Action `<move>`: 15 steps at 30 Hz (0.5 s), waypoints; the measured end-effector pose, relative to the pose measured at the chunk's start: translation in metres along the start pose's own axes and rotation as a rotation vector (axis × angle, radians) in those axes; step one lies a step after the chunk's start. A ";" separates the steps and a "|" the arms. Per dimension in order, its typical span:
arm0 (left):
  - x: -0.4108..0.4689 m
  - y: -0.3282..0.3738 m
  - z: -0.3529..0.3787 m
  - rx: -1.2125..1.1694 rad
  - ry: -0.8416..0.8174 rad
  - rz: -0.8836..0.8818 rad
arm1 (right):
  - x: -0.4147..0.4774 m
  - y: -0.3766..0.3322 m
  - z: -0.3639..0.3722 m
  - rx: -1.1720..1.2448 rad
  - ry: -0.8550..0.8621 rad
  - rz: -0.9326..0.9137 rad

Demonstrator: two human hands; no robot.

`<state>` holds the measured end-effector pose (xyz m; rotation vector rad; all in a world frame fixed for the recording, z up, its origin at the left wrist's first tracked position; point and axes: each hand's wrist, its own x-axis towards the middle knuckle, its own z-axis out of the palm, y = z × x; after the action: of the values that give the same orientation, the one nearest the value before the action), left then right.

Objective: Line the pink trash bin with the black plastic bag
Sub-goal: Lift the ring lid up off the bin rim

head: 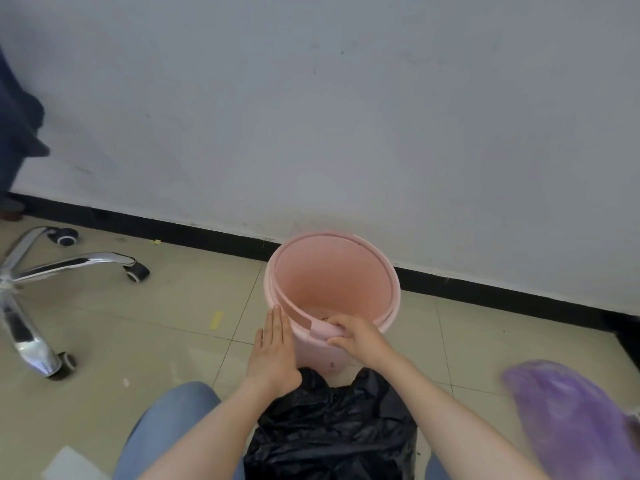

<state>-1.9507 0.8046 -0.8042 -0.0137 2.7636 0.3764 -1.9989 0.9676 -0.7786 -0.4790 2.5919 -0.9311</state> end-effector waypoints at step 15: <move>0.003 -0.008 -0.013 0.355 -0.013 0.019 | 0.003 -0.053 -0.074 0.086 -0.006 -0.027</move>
<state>-1.9570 0.7936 -0.7958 0.1027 2.7782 -0.1127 -2.0223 0.9682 -0.6909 -0.4932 2.5335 -1.0439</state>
